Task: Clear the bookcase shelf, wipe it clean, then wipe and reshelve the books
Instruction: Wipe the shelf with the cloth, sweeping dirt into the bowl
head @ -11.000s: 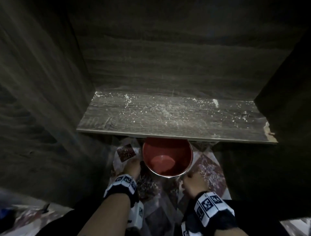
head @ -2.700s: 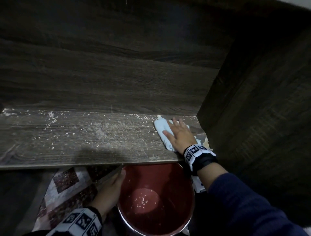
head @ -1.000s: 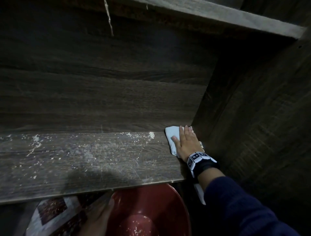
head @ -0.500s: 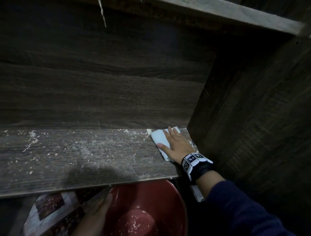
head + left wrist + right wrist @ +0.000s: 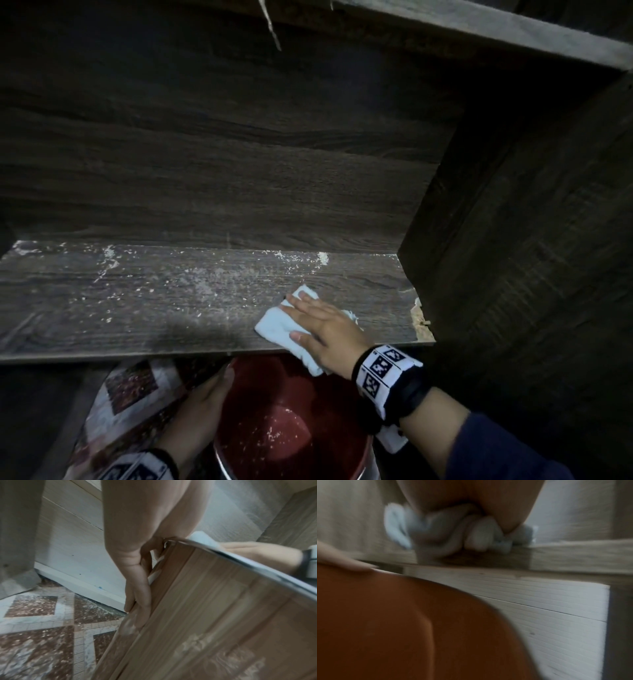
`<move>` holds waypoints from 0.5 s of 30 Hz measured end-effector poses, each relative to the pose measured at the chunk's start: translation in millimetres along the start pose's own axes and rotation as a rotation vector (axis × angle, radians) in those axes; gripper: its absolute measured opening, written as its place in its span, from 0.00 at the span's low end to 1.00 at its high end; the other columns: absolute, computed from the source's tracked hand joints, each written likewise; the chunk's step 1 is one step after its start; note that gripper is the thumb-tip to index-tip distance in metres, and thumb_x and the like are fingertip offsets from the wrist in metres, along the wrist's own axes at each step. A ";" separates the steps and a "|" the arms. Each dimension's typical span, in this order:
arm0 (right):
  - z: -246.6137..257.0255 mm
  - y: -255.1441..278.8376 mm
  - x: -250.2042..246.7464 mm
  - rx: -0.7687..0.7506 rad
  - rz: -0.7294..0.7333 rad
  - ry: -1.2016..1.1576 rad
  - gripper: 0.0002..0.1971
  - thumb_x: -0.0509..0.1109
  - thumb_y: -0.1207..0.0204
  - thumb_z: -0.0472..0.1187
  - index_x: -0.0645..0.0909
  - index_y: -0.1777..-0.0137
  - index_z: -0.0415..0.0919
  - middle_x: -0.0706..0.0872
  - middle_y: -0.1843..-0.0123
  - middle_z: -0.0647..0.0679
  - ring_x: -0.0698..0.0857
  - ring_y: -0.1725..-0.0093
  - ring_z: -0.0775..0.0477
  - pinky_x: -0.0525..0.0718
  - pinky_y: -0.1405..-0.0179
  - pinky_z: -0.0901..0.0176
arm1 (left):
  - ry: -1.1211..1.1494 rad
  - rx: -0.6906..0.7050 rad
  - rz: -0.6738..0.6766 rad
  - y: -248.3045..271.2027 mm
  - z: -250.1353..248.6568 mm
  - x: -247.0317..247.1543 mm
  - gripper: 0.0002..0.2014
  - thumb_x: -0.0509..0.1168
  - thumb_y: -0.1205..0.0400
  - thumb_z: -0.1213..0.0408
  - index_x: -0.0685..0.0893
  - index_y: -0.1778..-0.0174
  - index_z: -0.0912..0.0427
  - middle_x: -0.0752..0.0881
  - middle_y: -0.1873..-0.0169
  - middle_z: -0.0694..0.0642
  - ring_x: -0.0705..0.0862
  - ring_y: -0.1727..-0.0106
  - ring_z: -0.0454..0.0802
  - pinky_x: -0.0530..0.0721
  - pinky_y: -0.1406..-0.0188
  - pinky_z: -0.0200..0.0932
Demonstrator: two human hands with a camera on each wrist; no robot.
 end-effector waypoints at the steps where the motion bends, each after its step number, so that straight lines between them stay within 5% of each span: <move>1: 7.5 2.7 2.8 -0.043 -0.023 -0.028 0.33 0.48 0.19 0.64 0.65 0.19 0.48 0.61 0.17 0.55 0.53 0.17 0.57 0.48 0.18 0.59 | -0.011 -0.022 -0.009 -0.7 2.1 -3.3 0.19 0.57 0.13 0.55 0.78 0.27 0.54 0.77 0.30 0.45 0.69 0.27 0.40 0.59 0.27 0.35; 4: 28.1 14.2 10.4 -0.159 -0.016 -0.076 0.25 0.54 0.17 0.52 0.70 0.21 0.49 0.66 0.18 0.54 0.58 0.16 0.55 0.54 0.18 0.57 | -0.030 -0.022 -0.010 -1.2 4.4 -7.8 0.22 0.56 0.14 0.49 0.78 0.27 0.52 0.78 0.29 0.45 0.71 0.27 0.41 0.61 0.26 0.37; 7: 44.3 24.5 8.8 -0.223 0.050 -0.127 0.23 0.56 0.17 0.48 0.72 0.23 0.48 0.66 0.18 0.54 0.59 0.16 0.54 0.57 0.17 0.53 | 0.028 -0.048 -0.035 -1.9 6.0 -10.9 0.19 0.56 0.13 0.51 0.81 0.30 0.53 0.79 0.35 0.44 0.73 0.31 0.41 0.63 0.28 0.37; 11: 69.8 38.2 4.6 -0.296 0.122 -0.166 0.22 0.57 0.17 0.46 0.75 0.24 0.45 0.72 0.20 0.50 0.63 0.18 0.55 0.59 0.18 0.57 | 0.063 -0.026 -0.002 -0.9 6.4 -12.5 0.23 0.58 0.18 0.44 0.84 0.33 0.51 0.84 0.34 0.48 0.79 0.30 0.45 0.66 0.20 0.49; 15: 61.7 41.8 -27.7 -0.239 0.034 -0.190 0.23 0.61 0.16 0.42 0.69 0.21 0.48 0.70 0.20 0.56 0.61 0.19 0.61 0.57 0.18 0.62 | 0.036 -0.008 -0.040 0.8 4.6 -14.7 0.22 0.57 0.15 0.50 0.80 0.28 0.55 0.80 0.30 0.49 0.73 0.25 0.45 0.61 0.23 0.39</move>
Point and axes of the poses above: each hand's wrist, its own y-axis away from the middle knuckle, its own x-axis out of the palm, z = x × y, the point moved 7 cm from there along -y, towards the middle knuckle
